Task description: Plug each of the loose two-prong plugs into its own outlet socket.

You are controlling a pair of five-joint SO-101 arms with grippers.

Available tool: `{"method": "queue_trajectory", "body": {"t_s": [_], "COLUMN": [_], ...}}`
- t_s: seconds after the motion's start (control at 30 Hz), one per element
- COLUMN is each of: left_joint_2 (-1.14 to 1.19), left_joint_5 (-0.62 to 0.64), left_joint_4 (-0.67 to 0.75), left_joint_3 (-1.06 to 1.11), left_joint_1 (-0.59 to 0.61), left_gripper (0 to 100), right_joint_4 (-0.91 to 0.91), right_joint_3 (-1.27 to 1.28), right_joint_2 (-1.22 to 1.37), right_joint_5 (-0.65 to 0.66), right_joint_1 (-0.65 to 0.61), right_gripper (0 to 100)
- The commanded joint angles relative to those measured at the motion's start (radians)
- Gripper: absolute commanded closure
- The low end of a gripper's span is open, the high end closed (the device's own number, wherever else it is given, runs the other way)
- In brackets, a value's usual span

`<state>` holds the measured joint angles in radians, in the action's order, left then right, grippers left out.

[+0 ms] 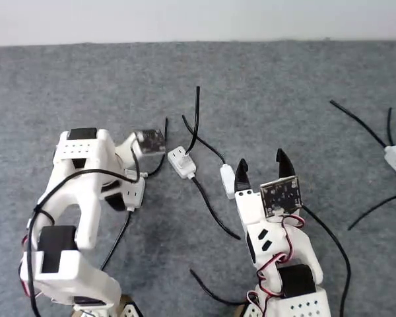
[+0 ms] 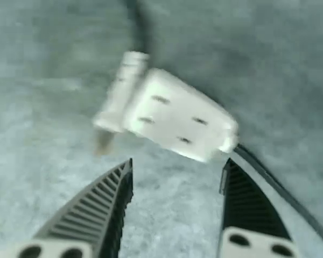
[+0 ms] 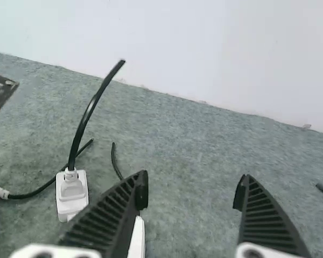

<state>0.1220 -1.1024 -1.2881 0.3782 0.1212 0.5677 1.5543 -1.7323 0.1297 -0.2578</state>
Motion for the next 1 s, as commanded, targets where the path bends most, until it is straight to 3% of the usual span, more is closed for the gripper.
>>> {"method": "queue_trajectory", "body": {"t_s": [0.0, 0.33, 0.47, 0.83, 0.97], "left_joint_2": [-0.005, -0.015, -0.012, -0.005, -0.003], "left_joint_5": [-0.16, -0.15, -0.071, -0.071, -0.074], "left_joint_4": [-0.069, 0.04, 0.043, 0.052, 0.13], "left_joint_3": [-0.039, -0.079, -0.162, -0.239, -0.226], "left_joint_1": [0.015, 0.074, 0.049, -0.066, -0.071], "left_gripper": [74, 74, 73, 73, 69], "right_joint_4": [-0.002, -0.004, -0.002, -0.002, -0.002], "right_joint_3": [-0.008, -0.006, -0.006, -0.006, -0.006], "right_joint_2": [-0.013, -0.013, -0.005, -0.007, -0.007], "right_joint_5": [0.014, 0.015, 0.055, 0.058, 0.058], "right_joint_1": [-0.002, -0.018, -0.035, -0.035, -0.033], "right_gripper": [73.5, 73.5, 73.5, 73.5, 73.5]}}
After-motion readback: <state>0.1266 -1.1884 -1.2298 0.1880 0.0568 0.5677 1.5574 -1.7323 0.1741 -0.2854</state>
